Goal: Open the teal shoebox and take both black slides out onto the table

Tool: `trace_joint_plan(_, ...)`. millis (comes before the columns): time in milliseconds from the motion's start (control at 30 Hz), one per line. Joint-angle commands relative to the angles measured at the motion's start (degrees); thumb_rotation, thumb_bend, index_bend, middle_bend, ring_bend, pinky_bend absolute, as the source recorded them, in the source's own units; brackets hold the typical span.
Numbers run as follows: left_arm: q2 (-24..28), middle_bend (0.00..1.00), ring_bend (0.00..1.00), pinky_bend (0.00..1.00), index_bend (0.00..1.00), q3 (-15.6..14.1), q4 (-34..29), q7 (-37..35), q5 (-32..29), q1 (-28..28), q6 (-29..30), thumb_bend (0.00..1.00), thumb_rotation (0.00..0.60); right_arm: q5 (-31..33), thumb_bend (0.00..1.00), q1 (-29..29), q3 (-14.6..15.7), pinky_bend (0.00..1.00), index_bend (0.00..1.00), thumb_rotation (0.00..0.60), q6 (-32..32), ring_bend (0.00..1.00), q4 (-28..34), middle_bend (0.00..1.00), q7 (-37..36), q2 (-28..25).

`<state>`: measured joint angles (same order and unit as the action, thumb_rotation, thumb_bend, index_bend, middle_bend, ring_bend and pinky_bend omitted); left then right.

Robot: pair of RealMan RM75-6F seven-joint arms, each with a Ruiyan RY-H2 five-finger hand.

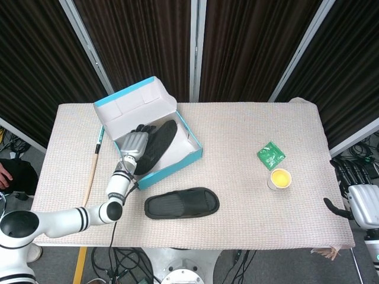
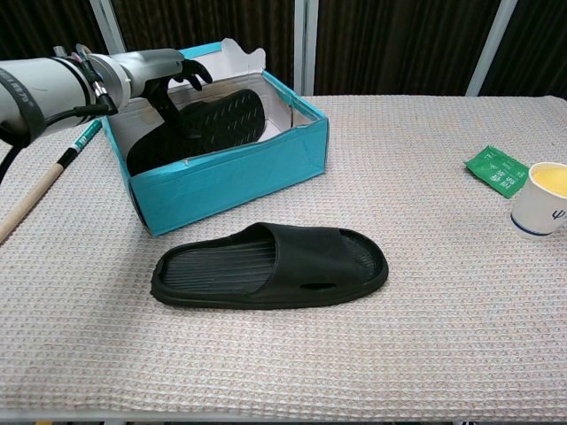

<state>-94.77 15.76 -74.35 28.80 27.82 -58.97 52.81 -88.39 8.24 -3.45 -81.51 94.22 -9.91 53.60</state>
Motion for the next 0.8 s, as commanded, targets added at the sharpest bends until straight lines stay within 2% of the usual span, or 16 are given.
trace_joint_plan(33,-0.1,0.11,0.06,0.21,0.12,0.15,0.35,0.73,-1.19,-0.14,-0.57,0.24,0.6,0.06,0.17,0.04,-0.02,0.0,0.05,0.6,0.07,0.0,0.05,0.05,0.09,-0.01)
trace_joint_plan(367,-1.67,0.11,0.06,0.22,0.12,-0.06,2.85,4.12,-6.51,-1.67,-3.15,0.24,0.6,0.33,0.17,-0.04,-0.1,0.0,0.05,0.6,0.02,0.0,0.26,0.05,0.29,-0.17)
trace_joint_plan(567,-3.18,0.13,0.12,0.25,0.13,-0.36,4.76,4.88,-7.2,-2.24,-3.85,0.24,0.6,0.35,0.17,-0.02,-0.11,0.0,0.05,0.6,0.08,0.0,0.18,0.05,0.25,-0.15)
trace_joint_plan(700,-4.25,0.23,0.24,0.44,0.21,-0.44,5.95,4.82,-6.3,-2.38,-3.61,0.26,0.6,0.45,0.17,0.06,-0.21,0.0,0.05,0.6,0.16,0.0,0.09,0.06,0.19,-0.14)
trace_joint_plan(800,-5.13,0.34,0.37,0.59,0.31,-0.56,7.11,4.36,-4.94,-2.19,-3.19,0.28,0.6,0.44,0.17,0.16,-0.24,0.0,0.05,0.6,0.28,0.0,0.03,0.06,0.14,-0.1)
